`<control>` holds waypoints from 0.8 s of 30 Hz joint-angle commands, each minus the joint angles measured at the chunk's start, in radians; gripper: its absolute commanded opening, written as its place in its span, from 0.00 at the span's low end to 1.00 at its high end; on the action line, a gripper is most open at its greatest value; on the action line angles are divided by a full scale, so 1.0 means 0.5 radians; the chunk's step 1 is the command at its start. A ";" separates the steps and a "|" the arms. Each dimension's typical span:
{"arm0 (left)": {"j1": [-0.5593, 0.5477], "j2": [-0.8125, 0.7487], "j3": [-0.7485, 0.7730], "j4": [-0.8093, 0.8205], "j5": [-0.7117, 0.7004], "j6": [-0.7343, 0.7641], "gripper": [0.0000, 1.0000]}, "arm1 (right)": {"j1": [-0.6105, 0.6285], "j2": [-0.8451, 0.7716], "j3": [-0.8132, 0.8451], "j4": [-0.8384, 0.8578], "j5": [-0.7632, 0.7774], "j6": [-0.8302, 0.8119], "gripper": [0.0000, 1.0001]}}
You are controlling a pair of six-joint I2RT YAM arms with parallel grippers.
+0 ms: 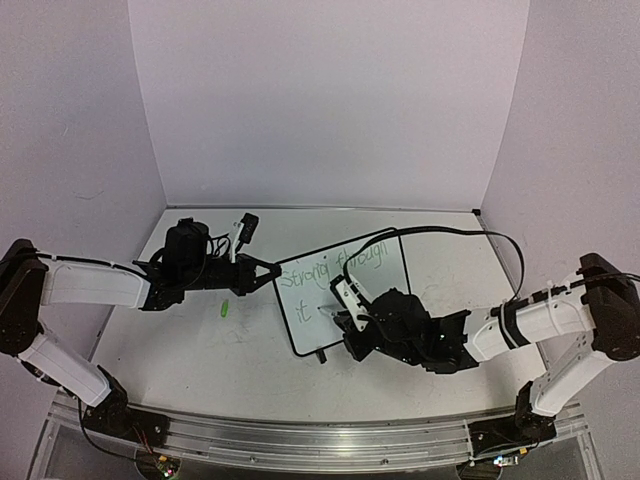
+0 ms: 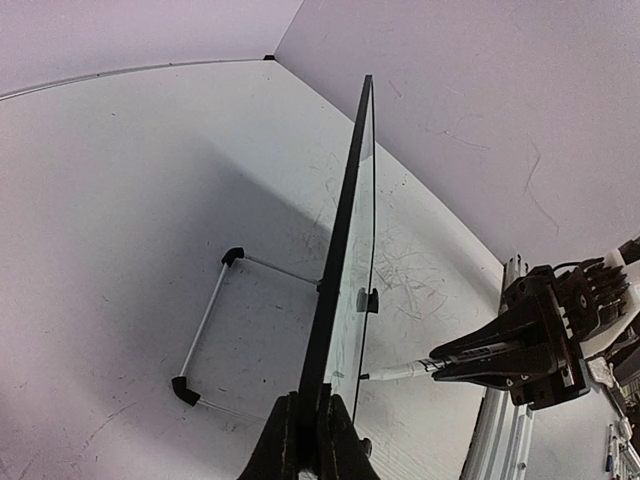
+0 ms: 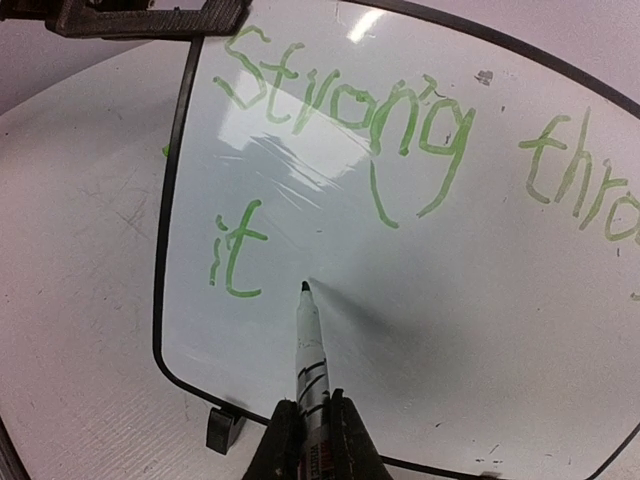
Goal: Write a sentence on the whiteboard
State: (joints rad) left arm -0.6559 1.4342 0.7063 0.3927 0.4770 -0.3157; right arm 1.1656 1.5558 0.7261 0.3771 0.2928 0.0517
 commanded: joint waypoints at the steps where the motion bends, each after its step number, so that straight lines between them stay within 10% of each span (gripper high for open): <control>1: 0.024 0.006 -0.043 -0.187 -0.222 0.111 0.00 | -0.004 0.015 0.079 0.074 0.077 0.025 0.00; 24: 0.023 0.006 -0.040 -0.187 -0.211 0.110 0.00 | -0.045 0.091 0.111 0.062 0.075 0.056 0.00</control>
State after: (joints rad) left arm -0.6559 1.4338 0.7063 0.3923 0.4755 -0.3145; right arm 1.1522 1.5763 0.7376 0.3813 0.3156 0.0681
